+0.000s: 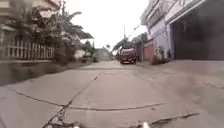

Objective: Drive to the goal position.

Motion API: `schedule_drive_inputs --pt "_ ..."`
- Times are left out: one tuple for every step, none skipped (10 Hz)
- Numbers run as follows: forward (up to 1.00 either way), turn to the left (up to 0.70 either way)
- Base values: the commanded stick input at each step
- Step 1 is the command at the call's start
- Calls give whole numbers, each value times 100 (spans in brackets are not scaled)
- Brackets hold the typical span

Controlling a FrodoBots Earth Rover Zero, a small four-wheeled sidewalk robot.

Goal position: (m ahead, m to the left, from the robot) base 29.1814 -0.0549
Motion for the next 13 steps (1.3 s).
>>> schedule_drive_inputs --pt "85 -1" --pt "85 -7" --pt "85 -13" --pt "85 -19" --pt "85 -25" --pt "85 -31" --pt "85 -33" --pt "85 -31" --pt "85 -27" --pt "85 -24" --pt "85 1" --pt "85 1" --pt "85 1"
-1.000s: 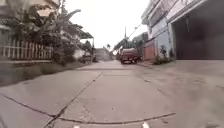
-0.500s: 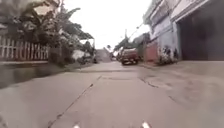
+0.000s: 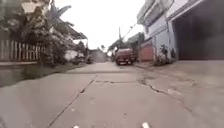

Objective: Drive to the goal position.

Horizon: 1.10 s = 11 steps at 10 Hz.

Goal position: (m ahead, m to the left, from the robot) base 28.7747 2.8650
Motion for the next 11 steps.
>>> schedule_drive_inputs --pt "85 1" --pt "85 1" --pt "85 1" --pt "85 1" --pt "85 1" --pt "85 1" --pt "85 1" --pt "85 1" --pt "85 1" --pt "85 1" --pt "85 1"
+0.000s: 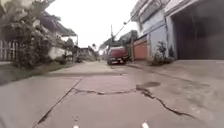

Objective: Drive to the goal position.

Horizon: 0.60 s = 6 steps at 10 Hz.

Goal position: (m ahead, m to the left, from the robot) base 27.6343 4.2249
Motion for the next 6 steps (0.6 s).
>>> schedule_drive_inputs --pt "85 1" --pt "85 1" --pt "85 1" --pt "85 1" --pt "85 1" --pt "85 1"
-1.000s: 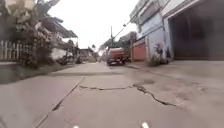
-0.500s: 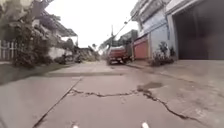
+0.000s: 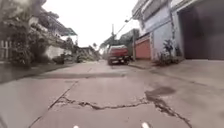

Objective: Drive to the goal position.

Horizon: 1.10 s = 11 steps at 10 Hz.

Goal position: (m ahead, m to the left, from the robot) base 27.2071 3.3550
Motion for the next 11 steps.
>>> schedule_drive_inputs --pt "85 14" --pt "85 35" --pt "85 32" --pt "85 1" --pt "85 1" --pt "85 1" --pt "85 1" --pt "85 1" --pt "85 1" --pt "85 1" --pt "85 1"
